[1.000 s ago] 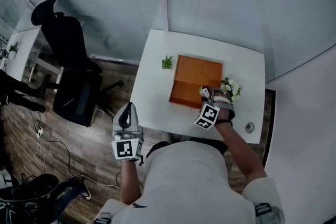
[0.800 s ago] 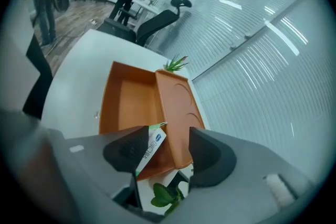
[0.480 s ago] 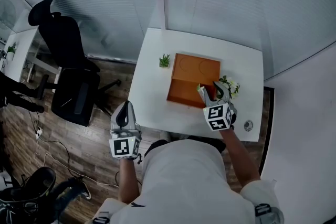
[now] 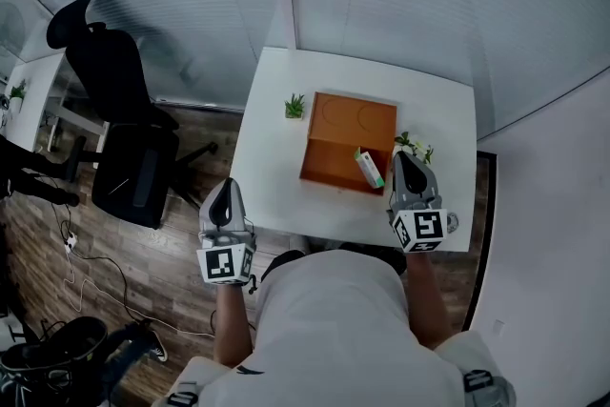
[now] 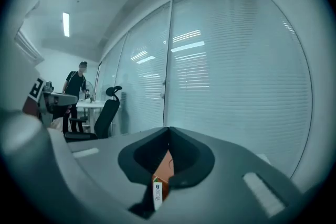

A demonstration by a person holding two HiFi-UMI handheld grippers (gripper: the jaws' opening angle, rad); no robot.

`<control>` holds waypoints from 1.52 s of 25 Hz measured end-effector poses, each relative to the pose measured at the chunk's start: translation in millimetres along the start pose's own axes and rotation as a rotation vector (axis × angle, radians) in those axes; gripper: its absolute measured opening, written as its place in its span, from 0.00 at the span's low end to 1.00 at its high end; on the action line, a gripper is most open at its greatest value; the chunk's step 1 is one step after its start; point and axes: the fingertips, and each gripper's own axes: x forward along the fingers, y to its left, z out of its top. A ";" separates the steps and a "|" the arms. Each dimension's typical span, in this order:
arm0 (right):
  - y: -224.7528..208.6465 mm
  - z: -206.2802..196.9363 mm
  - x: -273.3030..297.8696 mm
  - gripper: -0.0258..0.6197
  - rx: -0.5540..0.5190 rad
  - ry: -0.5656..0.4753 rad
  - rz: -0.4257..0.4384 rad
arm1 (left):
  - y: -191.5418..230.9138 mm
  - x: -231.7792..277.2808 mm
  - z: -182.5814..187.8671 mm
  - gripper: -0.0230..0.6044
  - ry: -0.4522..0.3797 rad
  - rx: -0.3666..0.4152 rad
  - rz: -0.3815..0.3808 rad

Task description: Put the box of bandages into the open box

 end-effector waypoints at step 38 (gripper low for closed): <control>39.2 38.7 -55.5 0.04 -0.033 -0.026 0.031 | 12.6 -46.8 14.5 0.05 -0.009 0.015 -0.039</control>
